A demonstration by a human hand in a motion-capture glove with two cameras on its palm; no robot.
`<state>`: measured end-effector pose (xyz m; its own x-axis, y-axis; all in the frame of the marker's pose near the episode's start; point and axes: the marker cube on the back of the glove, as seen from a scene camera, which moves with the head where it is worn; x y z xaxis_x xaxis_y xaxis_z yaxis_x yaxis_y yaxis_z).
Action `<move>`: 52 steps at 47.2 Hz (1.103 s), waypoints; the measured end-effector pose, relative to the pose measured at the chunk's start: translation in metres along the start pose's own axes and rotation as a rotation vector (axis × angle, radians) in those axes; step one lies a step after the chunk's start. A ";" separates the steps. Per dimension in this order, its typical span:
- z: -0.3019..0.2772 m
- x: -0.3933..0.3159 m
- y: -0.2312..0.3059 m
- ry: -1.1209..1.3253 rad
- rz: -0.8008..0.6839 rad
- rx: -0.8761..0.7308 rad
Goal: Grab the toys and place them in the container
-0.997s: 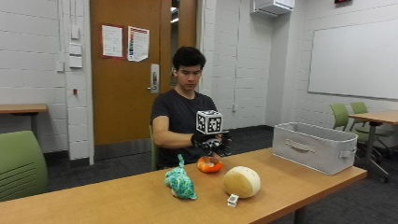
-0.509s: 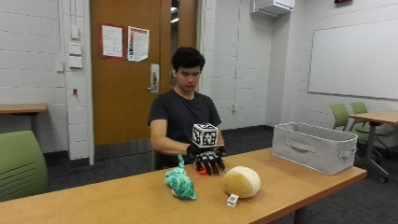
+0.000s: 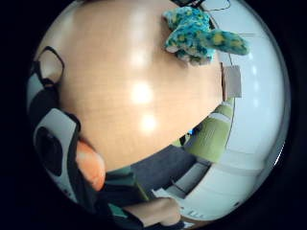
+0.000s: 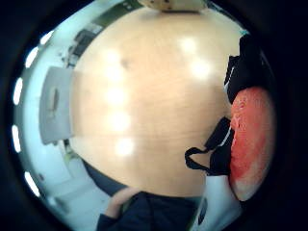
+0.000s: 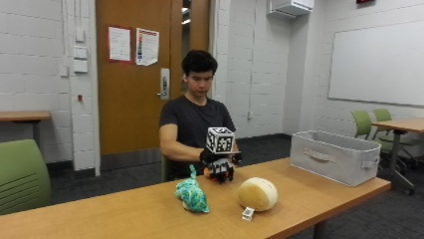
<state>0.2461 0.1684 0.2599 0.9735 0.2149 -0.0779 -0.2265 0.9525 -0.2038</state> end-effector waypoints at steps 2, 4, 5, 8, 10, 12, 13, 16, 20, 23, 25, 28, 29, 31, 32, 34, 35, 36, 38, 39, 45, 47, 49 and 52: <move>-0.005 0.000 -0.004 -0.031 0.002 -0.004; -0.013 0.000 -0.010 -0.051 0.011 -0.002; -0.018 0.000 -0.013 -0.059 0.016 -0.002; -0.033 -0.003 -0.021 -0.070 0.029 -0.005; -0.044 -0.005 -0.026 -0.068 0.033 -0.004; -0.055 -0.008 -0.030 -0.063 0.034 0.001; -0.060 -0.010 -0.031 -0.061 0.033 0.004; -0.078 -0.017 -0.036 -0.060 0.027 0.019; -0.113 -0.030 -0.046 -0.061 0.015 0.052; -0.136 -0.041 -0.052 -0.070 0.009 0.069; -0.154 -0.051 -0.057 -0.079 0.003 0.074; -0.181 -0.068 -0.063 -0.087 -0.010 0.085; -0.188 -0.074 -0.064 -0.086 -0.015 0.091; -0.202 -0.087 -0.067 -0.083 -0.025 0.102; -0.208 -0.093 -0.069 -0.083 -0.029 0.106; -0.222 -0.108 -0.071 -0.082 -0.040 0.117; -0.229 -0.116 -0.073 -0.083 -0.048 0.125; -0.236 -0.125 -0.074 -0.083 -0.057 0.135; -0.250 -0.145 -0.076 -0.083 -0.080 0.157; -0.257 -0.155 -0.076 -0.084 -0.092 0.167; -0.293 -0.216 -0.070 -0.106 -0.156 0.209; -0.304 -0.237 -0.067 -0.114 -0.177 0.227; -0.314 -0.256 -0.065 -0.118 -0.199 0.244; -0.326 -0.280 -0.060 -0.122 -0.223 0.257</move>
<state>-0.0232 -0.0198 -0.0239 0.9981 0.0049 0.0608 -0.0080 0.9987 0.0510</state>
